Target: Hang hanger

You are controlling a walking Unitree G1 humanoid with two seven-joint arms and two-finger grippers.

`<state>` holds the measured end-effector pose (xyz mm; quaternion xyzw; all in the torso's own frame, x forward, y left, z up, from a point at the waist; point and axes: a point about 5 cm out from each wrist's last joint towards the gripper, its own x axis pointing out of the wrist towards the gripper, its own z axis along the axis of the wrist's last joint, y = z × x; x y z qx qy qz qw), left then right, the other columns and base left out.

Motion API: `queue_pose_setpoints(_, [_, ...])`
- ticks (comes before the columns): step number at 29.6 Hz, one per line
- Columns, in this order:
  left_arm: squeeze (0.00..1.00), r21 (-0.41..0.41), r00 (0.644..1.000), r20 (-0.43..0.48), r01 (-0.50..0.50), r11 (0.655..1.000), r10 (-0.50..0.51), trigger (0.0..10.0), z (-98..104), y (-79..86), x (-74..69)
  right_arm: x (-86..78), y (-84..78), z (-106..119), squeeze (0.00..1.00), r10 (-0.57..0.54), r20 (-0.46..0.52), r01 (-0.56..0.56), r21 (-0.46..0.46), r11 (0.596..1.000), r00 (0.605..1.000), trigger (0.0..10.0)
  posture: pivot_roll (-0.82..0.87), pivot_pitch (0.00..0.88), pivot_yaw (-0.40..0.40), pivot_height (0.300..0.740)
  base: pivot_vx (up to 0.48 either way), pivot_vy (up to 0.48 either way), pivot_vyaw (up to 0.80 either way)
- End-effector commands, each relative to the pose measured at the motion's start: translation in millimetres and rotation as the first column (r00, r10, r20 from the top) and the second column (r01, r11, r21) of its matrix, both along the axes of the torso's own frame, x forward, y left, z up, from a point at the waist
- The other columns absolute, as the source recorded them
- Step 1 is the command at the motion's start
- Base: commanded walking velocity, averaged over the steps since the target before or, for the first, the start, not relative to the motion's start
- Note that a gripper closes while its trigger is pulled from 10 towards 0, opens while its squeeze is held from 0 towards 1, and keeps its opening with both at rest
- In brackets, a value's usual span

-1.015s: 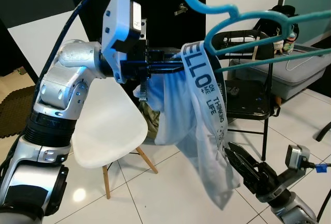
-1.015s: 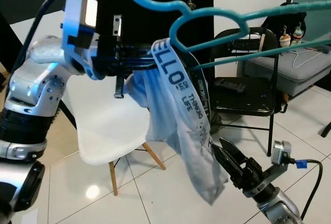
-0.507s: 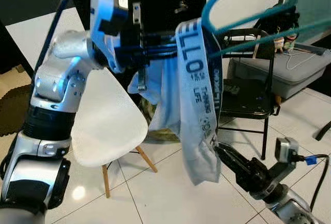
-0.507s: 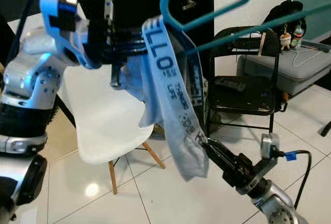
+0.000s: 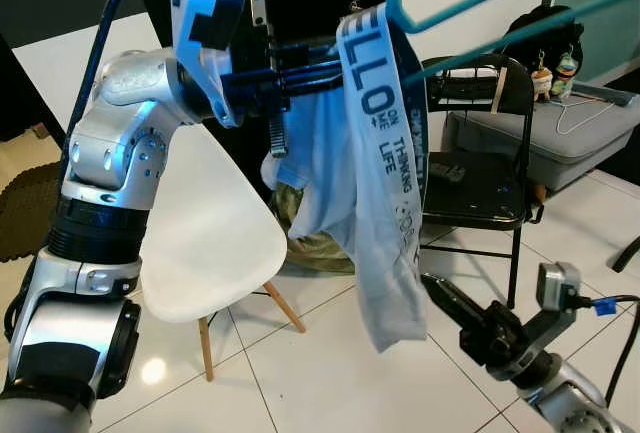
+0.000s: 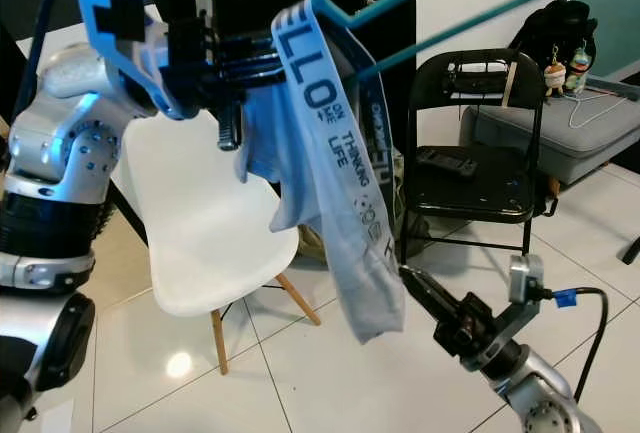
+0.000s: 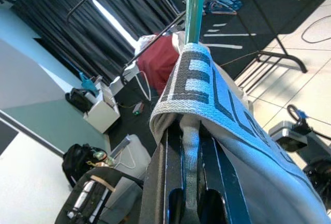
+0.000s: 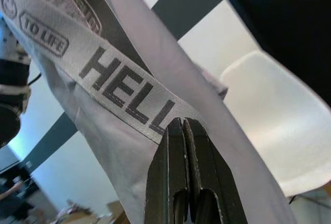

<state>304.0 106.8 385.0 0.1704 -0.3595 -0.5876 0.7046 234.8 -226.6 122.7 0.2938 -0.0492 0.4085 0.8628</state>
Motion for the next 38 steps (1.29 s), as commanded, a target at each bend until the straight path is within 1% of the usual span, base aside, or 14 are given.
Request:
queue_pose_setpoints(1, [0.00,-0.023,1.000,0.008,-0.027,0.999,0.027,10.0,2,4.7,2.2,1.3,2.8,4,0.00,0.008,0.012,-0.008,0.002,1.000,1.000,9.3,-0.01,0.000,0.135,0.740,0.000,0.000,0.00])
queue_pose_setpoints(5, [0.00,-0.021,1.000,0.010,-0.024,0.999,0.024,10.0,1,2.3,1.8,-1.3,5.2,1,0.00,0.043,0.000,-0.043,0.001,0.999,0.999,10.0,-0.01,0.000,0.133,0.740,0.000,0.000,0.00])
queue_pose_setpoints(6, [0.00,-0.021,1.000,0.012,-0.022,1.000,0.022,10.0,1,1.3,1.3,-3.1,6.2,1,1.00,0.057,0.006,-0.057,0.000,0.998,0.998,10.0,-0.01,0.000,0.131,0.740,0.000,0.000,0.00])
queue_pose_setpoints(16, [0.00,-0.032,1.000,0.025,-0.001,0.999,0.002,10.0,5,-2.2,-2.2,-1.5,9.8,-4,1.00,0.052,-0.034,-0.053,-0.020,0.998,0.998,10.0,-0.01,0.000,0.130,0.740,0.000,0.000,0.00])
queue_pose_setpoints(18, [0.00,-0.036,1.000,0.030,0.007,0.999,-0.006,10.0,7,-3.0,-3.1,0.1,9.5,-5,0.69,0.037,-0.047,-0.038,-0.025,0.999,0.998,10.0,-0.01,0.000,0.131,0.740,0.000,0.000,0.00])
queue_pose_setpoints(20, [0.00,-0.036,1.000,0.030,0.007,0.999,-0.006,10.0,7,-3.0,-3.1,0.1,9.5,-5,0.69,0.037,-0.047,-0.038,-0.025,0.999,0.998,10.0,-0.01,0.000,0.131,0.740,0.000,0.000,0.00])
queue_pose_setpoints(21, [0.00,-0.038,0.999,0.033,0.011,0.999,-0.009,10.0,7,-3.3,-3.6,0.9,9.6,-6,0.49,0.031,-0.055,-0.032,-0.029,0.999,0.998,10.0,-0.01,0.000,0.131,0.740,0.000,0.000,0.00])
queue_pose_setpoints(22, [0.00,-0.038,0.999,0.033,0.011,0.999,-0.009,10.0,7,-3.3,-3.6,0.9,9.6,-6,0.49,0.031,-0.055,-0.032,-0.029,0.999,0.998,10.0,-0.01,0.000,0.131,0.740,0.000,0.000,0.00])
queue_pose_setpoints(23, [0.00,-0.040,0.999,0.035,0.014,0.999,-0.013,10.0,8,-3.5,-4.0,1.1,10.0,-7,0.19,0.030,-0.062,-0.032,-0.032,0.999,0.998,10.0,-0.01,0.000,0.131,0.740,0.000,0.000,0.00])
queue_pose_setpoints(24, [0.00,-0.040,0.999,0.035,0.014,0.999,-0.013,10.0,8,-3.5,-4.0,1.1,10.0,-7,0.19,0.030,-0.062,-0.032,-0.032,0.999,0.998,10.0,-0.01,0.000,0.131,0.740,0.000,0.000,0.00])
queue_pose_setpoints(25, [0.00,-0.043,0.999,0.037,0.019,0.999,-0.018,10.0,9,-3.7,-4.7,1.3,10.7,-9,0.00,0.030,-0.070,-0.033,-0.033,0.999,0.997,10.0,-0.01,0.000,0.130,0.740,0.000,0.000,0.00])
queue_pose_setpoints(31, [0.00,-0.046,0.999,0.038,0.035,0.998,-0.034,10.0,9,-4.4,-6.0,2.0,13.2,-9,0.00,0.038,-0.074,-0.040,-0.029,0.999,0.997,10.0,-0.01,0.000,0.131,0.740,0.000,0.000,0.00])
queue_pose_setpoints(33, [0.00,-0.044,0.998,0.039,0.042,0.998,-0.041,10.0,8,-5.3,-6.7,3.4,15.1,-7,0.00,0.039,-0.049,-0.041,-0.025,0.999,0.998,0.0,-0.01,0.000,0.132,0.740,0.000,0.000,0.00])
queue_pose_setpoints(38, [0.00,-0.042,0.999,0.037,0.038,0.998,-0.037,10.0,7,-6.0,-6.8,5.0,12.3,-3,0.00,0.014,-0.023,-0.015,-0.019,1.000,1.000,0.0,-0.01,0.000,0.130,0.740,0.000,0.000,0.00])
